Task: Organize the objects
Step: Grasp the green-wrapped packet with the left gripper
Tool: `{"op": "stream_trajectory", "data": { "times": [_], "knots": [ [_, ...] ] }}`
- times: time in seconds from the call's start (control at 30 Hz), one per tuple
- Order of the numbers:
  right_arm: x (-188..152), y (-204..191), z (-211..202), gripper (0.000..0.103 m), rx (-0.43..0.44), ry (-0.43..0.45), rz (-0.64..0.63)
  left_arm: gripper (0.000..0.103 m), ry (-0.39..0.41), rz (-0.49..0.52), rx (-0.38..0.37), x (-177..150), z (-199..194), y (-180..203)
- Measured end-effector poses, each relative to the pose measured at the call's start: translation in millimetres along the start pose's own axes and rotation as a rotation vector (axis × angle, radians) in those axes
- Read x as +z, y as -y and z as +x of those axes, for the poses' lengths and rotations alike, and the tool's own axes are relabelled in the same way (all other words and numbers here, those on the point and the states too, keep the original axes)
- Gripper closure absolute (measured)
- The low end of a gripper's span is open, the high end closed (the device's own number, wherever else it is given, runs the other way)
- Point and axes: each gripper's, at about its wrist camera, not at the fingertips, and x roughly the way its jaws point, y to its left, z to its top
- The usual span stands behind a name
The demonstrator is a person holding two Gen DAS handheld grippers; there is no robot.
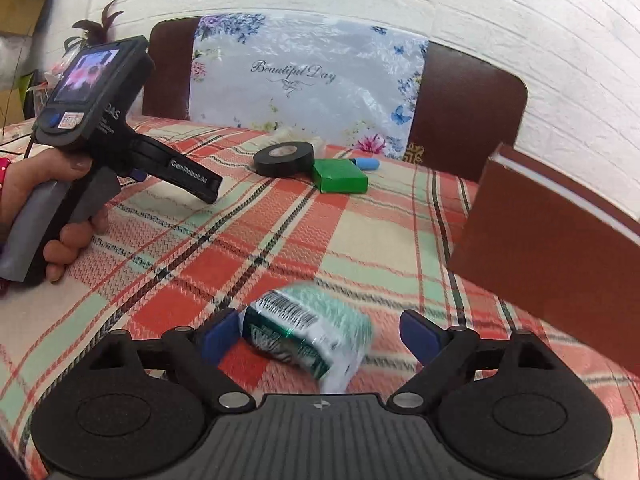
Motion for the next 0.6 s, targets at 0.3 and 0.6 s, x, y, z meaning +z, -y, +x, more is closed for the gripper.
{"op": "stream_trajectory", "data": {
  "times": [0.3,0.6],
  "knots": [
    [-17,13,-12,0.017,0.02,-0.026,0.095,0.031,-0.103,0.022,-0.528,-12,-73,63],
    [-15,12,-6,0.044,0.08,-0.016,0.086,0.031,-0.204,0.117,-0.553,-35,-62,119]
  ]
}}
